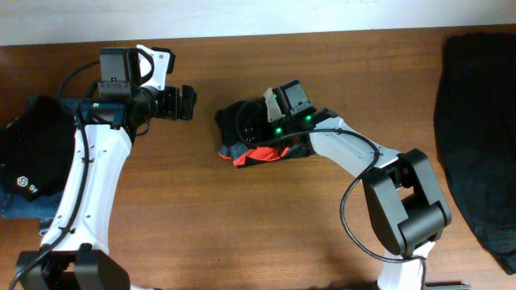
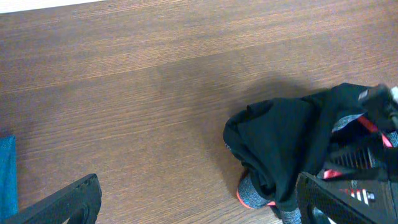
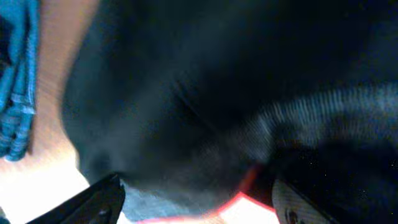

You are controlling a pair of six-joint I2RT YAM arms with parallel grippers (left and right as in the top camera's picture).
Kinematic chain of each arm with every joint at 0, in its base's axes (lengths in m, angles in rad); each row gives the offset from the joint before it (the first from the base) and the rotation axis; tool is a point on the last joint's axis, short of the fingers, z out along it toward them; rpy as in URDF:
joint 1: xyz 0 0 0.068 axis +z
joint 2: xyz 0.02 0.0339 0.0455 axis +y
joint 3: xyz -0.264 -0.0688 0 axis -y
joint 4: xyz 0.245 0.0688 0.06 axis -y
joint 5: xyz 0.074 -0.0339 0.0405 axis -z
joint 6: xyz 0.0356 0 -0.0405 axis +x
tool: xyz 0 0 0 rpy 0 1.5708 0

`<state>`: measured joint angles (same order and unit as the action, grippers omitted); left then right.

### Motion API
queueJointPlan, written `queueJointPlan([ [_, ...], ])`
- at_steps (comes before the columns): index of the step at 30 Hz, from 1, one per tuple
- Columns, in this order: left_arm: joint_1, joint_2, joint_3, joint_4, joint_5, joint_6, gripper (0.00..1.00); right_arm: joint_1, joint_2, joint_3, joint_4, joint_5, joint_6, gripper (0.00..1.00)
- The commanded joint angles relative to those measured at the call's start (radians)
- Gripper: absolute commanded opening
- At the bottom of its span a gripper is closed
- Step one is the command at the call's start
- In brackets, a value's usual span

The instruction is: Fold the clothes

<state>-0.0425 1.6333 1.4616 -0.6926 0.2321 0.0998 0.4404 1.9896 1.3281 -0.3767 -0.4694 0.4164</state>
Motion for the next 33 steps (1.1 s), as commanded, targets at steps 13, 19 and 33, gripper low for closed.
queueJointPlan([
  [13, 0.002, 0.005, -0.001, -0.001, 0.007, -0.013, 0.99, -0.041, -0.039, 0.055, 0.05, -0.077, -0.057, 0.04],
  [19, 0.002, 0.005, -0.001, -0.001, 0.007, -0.013, 0.99, -0.209, -0.098, 0.312, -0.455, 0.016, -0.283, 0.04],
  [33, 0.002, 0.005, -0.001, -0.017, 0.007, -0.013, 0.99, -0.33, -0.023, 0.311, -0.615, 0.313, -0.308, 0.55],
])
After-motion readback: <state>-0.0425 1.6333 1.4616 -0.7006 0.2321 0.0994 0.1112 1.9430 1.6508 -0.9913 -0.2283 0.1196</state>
